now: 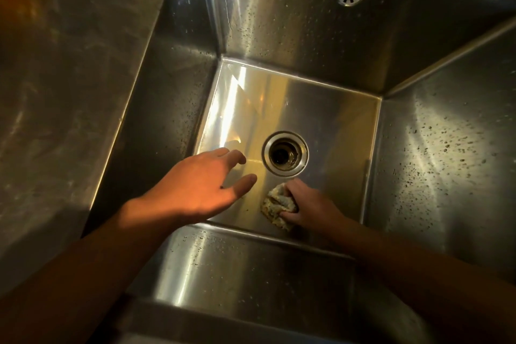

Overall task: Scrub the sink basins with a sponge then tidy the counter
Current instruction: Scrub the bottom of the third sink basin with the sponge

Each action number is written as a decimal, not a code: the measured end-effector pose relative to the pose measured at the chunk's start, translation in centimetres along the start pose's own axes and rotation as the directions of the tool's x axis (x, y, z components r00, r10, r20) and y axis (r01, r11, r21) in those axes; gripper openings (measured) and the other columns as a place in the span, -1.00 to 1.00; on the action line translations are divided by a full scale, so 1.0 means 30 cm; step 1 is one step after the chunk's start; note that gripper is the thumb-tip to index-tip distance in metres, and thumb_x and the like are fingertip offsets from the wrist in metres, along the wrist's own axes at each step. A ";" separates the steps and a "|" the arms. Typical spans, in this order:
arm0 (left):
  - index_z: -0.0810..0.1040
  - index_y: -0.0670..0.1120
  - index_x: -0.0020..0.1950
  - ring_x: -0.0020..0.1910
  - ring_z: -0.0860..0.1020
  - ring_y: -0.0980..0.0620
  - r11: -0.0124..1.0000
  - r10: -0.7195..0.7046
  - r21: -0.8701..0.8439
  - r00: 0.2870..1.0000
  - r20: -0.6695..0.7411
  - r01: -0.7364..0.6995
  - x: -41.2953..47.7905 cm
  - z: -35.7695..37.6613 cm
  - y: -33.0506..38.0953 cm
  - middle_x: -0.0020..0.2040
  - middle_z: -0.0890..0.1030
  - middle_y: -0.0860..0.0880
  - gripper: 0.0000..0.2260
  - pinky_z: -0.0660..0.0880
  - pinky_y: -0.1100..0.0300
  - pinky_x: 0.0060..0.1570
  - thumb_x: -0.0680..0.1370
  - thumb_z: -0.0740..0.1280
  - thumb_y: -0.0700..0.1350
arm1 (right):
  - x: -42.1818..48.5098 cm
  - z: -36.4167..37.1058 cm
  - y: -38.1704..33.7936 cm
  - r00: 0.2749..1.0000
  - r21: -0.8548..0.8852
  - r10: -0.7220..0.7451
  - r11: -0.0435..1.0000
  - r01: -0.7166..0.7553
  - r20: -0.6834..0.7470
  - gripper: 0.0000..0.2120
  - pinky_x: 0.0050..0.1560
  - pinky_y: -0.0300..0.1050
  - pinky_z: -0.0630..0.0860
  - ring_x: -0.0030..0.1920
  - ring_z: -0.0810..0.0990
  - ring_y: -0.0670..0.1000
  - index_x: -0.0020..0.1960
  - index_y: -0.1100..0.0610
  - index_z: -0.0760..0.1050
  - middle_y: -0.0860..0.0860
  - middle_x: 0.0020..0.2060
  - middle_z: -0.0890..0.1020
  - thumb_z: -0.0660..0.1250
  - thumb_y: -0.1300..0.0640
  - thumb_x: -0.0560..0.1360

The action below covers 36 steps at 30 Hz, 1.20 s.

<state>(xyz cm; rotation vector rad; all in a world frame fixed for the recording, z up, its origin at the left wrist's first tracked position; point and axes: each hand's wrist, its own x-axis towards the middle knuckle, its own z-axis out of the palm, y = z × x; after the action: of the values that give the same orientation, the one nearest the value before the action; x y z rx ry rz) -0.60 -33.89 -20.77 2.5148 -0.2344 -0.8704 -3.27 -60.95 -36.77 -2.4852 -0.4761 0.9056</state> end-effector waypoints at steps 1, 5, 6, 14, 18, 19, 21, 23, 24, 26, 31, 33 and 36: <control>0.36 0.16 0.42 0.19 0.53 0.08 1.000 -0.001 -0.002 1.000 -0.002 0.001 0.001 0.001 0.000 0.35 0.49 0.11 -0.45 0.51 0.04 0.14 0.56 0.04 0.41 | -0.001 0.001 0.002 1.000 0.006 -0.012 1.000 0.012 0.004 -0.56 -0.04 -0.06 0.55 0.00 0.57 -0.02 0.13 -0.07 0.35 -0.10 0.06 0.50 0.50 -0.10 0.39; 0.36 0.16 0.42 0.18 0.52 0.10 1.000 0.006 -0.011 1.000 -0.018 -0.006 0.002 0.002 0.000 0.34 0.50 0.13 -0.47 0.49 0.05 0.13 0.57 0.05 0.41 | 0.000 0.004 -0.011 0.997 0.086 -0.051 0.995 0.056 -0.052 -0.44 0.04 -0.09 0.61 0.08 0.54 -0.09 0.27 -0.09 0.35 -0.13 0.17 0.44 0.51 -0.13 0.37; 0.37 0.17 0.42 0.18 0.52 0.10 1.000 0.008 -0.016 1.000 -0.021 -0.008 0.001 0.002 0.001 0.33 0.50 0.13 -0.47 0.49 0.05 0.13 0.57 0.05 0.41 | -0.005 0.002 -0.007 0.996 0.094 -0.065 0.993 0.071 -0.063 -0.38 0.08 -0.12 0.60 0.13 0.51 -0.10 0.34 -0.10 0.33 -0.13 0.22 0.41 0.52 -0.11 0.37; 0.36 0.18 0.43 0.18 0.50 0.12 0.999 0.014 -0.042 1.000 0.006 -0.014 0.005 0.006 -0.003 0.35 0.48 0.15 -0.44 0.48 0.07 0.12 0.55 0.02 0.43 | -0.023 0.007 0.012 0.984 -0.064 -0.172 0.983 0.169 -0.037 -0.30 0.23 -0.10 0.53 0.30 0.41 -0.04 0.50 -0.02 0.29 -0.04 0.37 0.34 0.48 0.00 0.43; 0.37 0.16 0.42 0.19 0.51 0.10 0.999 0.008 -0.033 1.000 -0.004 -0.008 0.007 0.003 0.000 0.34 0.49 0.13 -0.46 0.49 0.04 0.14 0.57 0.04 0.41 | -0.044 0.045 -0.009 0.973 -0.079 -0.222 0.971 0.226 0.056 -0.33 0.18 -0.17 0.53 0.25 0.42 -0.08 0.47 -0.06 0.27 -0.06 0.34 0.34 0.46 -0.06 0.44; 0.37 0.16 0.42 0.19 0.51 0.10 1.000 0.004 -0.031 1.000 -0.009 -0.004 0.007 0.001 0.000 0.34 0.49 0.13 -0.47 0.49 0.04 0.14 0.57 0.06 0.40 | -0.041 0.059 -0.021 0.978 -0.047 -0.202 0.978 0.204 0.051 -0.34 0.14 -0.16 0.55 0.21 0.44 -0.09 0.45 -0.07 0.28 -0.08 0.30 0.35 0.46 -0.09 0.43; 0.37 0.14 0.43 0.20 0.51 0.09 1.000 0.010 -0.014 1.000 -0.009 -0.010 0.008 0.001 0.001 0.34 0.49 0.12 -0.48 0.48 0.04 0.14 0.58 0.07 0.38 | -0.023 0.087 -0.050 0.993 0.054 -0.117 0.992 0.117 0.002 -0.35 0.09 -0.12 0.58 0.14 0.47 -0.10 0.40 -0.09 0.31 -0.12 0.22 0.34 0.50 -0.11 0.39; 0.35 0.12 0.44 0.21 0.51 0.08 1.000 0.024 0.010 1.000 0.009 -0.024 0.007 0.005 -0.001 0.35 0.49 0.10 -0.47 0.48 0.04 0.14 0.58 0.06 0.37 | 0.001 0.113 -0.075 0.998 0.134 -0.028 0.990 0.035 -0.050 -0.31 0.13 -0.12 0.57 0.16 0.48 -0.10 0.38 -0.12 0.30 -0.15 0.20 0.33 0.55 -0.09 0.36; 0.35 0.12 0.44 0.21 0.51 0.08 1.000 0.025 0.013 1.000 0.014 -0.025 0.007 0.007 -0.003 0.35 0.49 0.09 -0.47 0.48 0.04 0.14 0.59 0.06 0.37 | 0.012 0.124 -0.085 0.997 0.153 -0.003 0.988 0.014 -0.072 -0.30 0.14 -0.13 0.57 0.17 0.47 -0.10 0.38 -0.14 0.29 -0.16 0.20 0.32 0.56 -0.09 0.35; 0.35 0.13 0.43 0.21 0.51 0.10 1.000 0.014 0.005 1.000 -0.007 -0.014 0.009 0.005 -0.008 0.35 0.49 0.10 -0.47 0.49 0.07 0.14 0.58 0.07 0.38 | 0.035 0.135 -0.103 0.994 0.169 0.001 0.985 0.017 -0.107 -0.30 0.13 -0.11 0.57 0.17 0.47 -0.11 0.37 -0.17 0.27 -0.18 0.19 0.32 0.56 -0.08 0.35; 0.37 0.12 0.42 0.20 0.51 0.11 1.000 -0.018 -0.001 0.999 -0.052 0.018 0.015 -0.005 -0.010 0.33 0.50 0.12 -0.48 0.48 0.13 0.11 0.58 0.08 0.36 | 0.131 0.121 -0.171 0.983 0.238 0.011 0.971 0.034 -0.185 -0.40 0.10 -0.11 0.58 0.10 0.49 -0.11 0.30 -0.13 0.39 -0.16 0.17 0.35 0.56 -0.04 0.34; 0.37 0.12 0.42 0.19 0.52 0.10 1.000 -0.020 0.014 0.998 -0.053 0.020 0.015 -0.002 -0.009 0.32 0.51 0.10 -0.50 0.49 0.11 0.13 0.59 0.09 0.35 | 0.180 0.103 -0.200 0.974 0.277 0.034 0.960 0.030 -0.223 -0.45 0.08 -0.11 0.58 0.08 0.51 -0.10 0.28 -0.09 0.45 -0.14 0.16 0.38 0.55 -0.02 0.35; 0.39 0.11 0.40 0.18 0.52 0.08 0.999 -0.024 0.024 0.997 -0.068 0.026 0.017 0.000 -0.013 0.28 0.53 0.09 -0.52 0.50 0.06 0.14 0.59 0.09 0.34 | 0.253 0.069 -0.224 0.955 0.274 0.043 0.961 0.041 -0.292 -0.50 0.06 -0.10 0.54 0.06 0.54 -0.01 0.28 0.00 0.50 -0.08 0.12 0.40 0.51 0.04 0.37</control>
<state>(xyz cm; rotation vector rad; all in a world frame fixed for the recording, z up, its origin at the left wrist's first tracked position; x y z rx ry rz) -0.19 -33.70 -21.23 2.5709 -0.1929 -0.7946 -0.25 -51.22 -38.58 -2.3056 -0.2276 0.5408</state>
